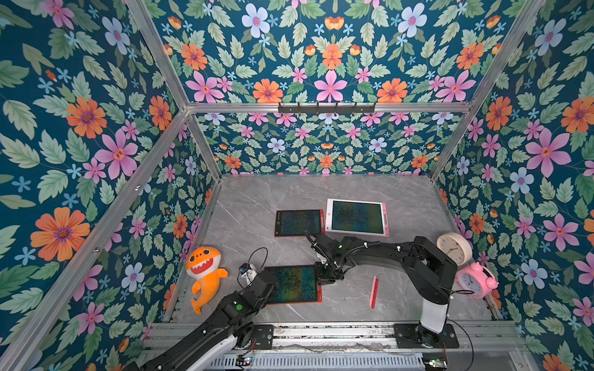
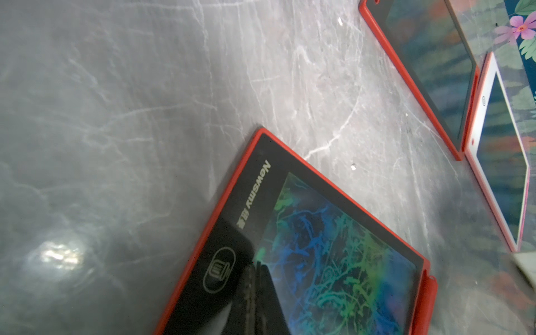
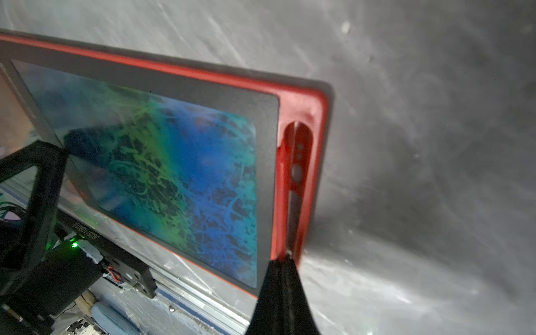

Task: Place the stylus back onto the writing tablet
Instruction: Place the stylus on the writing tablet.

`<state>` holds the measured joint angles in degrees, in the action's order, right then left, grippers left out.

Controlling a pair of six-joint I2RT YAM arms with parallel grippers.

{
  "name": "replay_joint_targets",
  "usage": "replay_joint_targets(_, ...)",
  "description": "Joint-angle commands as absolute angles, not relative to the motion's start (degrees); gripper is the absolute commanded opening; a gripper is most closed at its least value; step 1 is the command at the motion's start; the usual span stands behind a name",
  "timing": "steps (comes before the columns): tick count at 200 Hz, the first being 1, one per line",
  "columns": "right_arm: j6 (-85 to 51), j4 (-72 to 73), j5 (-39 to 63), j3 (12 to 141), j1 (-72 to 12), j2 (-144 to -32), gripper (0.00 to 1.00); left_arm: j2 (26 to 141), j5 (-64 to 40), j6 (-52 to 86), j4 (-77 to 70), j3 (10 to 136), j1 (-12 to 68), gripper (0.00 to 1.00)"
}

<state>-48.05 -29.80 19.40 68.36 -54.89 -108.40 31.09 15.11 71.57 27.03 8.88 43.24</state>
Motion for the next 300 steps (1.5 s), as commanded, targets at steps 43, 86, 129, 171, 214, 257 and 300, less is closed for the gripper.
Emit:
replay_joint_targets(43, -49.55, -30.08, 17.99, 68.28, -54.93, -108.34, 0.00, 31.16, 15.50, 70.85, 28.28, 8.61, 43.24, 0.00)
replay_joint_targets(86, -48.98, -31.52, 16.83, 69.03, -54.93, -107.90, 0.09, 31.64, 16.53, 69.91, 28.04, 8.81, 43.25, 0.05)
replay_joint_targets(129, -47.34, -34.46, 16.11, 70.75, -54.84, -107.41, 0.18, 32.95, 17.07, 69.23, 27.25, 9.28, 43.24, 0.05)
replay_joint_targets(171, -47.28, -34.04, 16.64, 70.50, -54.76, -106.62, 0.20, 34.77, 16.98, 68.85, 26.13, 9.56, 43.31, 0.04)
replay_joint_targets(214, -47.24, -33.51, 16.80, 70.48, -54.41, -107.00, 0.09, 34.65, 17.16, 68.97, 26.86, 9.86, 43.24, 0.00)
replay_joint_targets(257, -46.62, -33.06, 17.31, 71.48, -54.49, -108.44, 0.00, 33.54, 16.94, 69.78, 27.66, 9.40, 43.24, 0.00)
replay_joint_targets(300, -46.78, -31.19, 17.96, 71.68, -54.45, -109.97, 0.00, 32.35, 17.01, 70.13, 29.35, 9.33, 43.25, 0.00)
